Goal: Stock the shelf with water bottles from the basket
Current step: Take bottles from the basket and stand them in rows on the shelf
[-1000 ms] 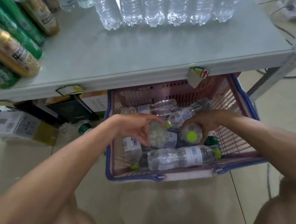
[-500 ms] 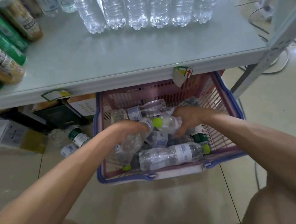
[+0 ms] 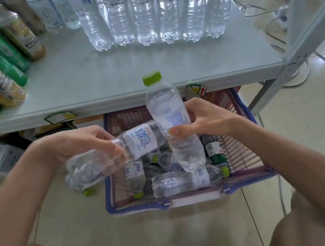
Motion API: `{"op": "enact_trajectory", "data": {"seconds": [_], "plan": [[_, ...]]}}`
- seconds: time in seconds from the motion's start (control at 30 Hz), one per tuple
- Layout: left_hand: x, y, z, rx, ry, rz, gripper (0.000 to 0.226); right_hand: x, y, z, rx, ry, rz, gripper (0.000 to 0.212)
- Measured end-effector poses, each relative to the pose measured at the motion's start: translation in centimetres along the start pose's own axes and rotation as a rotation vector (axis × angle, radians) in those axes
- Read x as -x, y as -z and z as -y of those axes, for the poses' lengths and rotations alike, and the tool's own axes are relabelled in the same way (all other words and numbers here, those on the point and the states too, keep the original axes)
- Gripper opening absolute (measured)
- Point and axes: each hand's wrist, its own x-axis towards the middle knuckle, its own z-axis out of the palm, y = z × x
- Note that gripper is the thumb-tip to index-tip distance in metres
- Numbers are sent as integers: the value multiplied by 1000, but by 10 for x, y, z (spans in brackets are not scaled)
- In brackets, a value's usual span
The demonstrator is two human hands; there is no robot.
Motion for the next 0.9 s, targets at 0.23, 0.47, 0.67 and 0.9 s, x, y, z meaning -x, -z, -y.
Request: {"op": "enact_trajectory", "data": {"seconds": [0.23,0.47,0.67,0.9], "plan": [[14,27,5,396,-391,-227,28,-26,-6,69,94,151,-398,33],[-7,23,-30,594,-758,-565,45,-68,6,100,133,120,-641,43],[-21,51,-60,727,-911,-652,44,-92,22,110,199,136,-761,45],[-35,69,-66,730,-937,-855,56,-133,28,110,205,128,-845,45]]}}
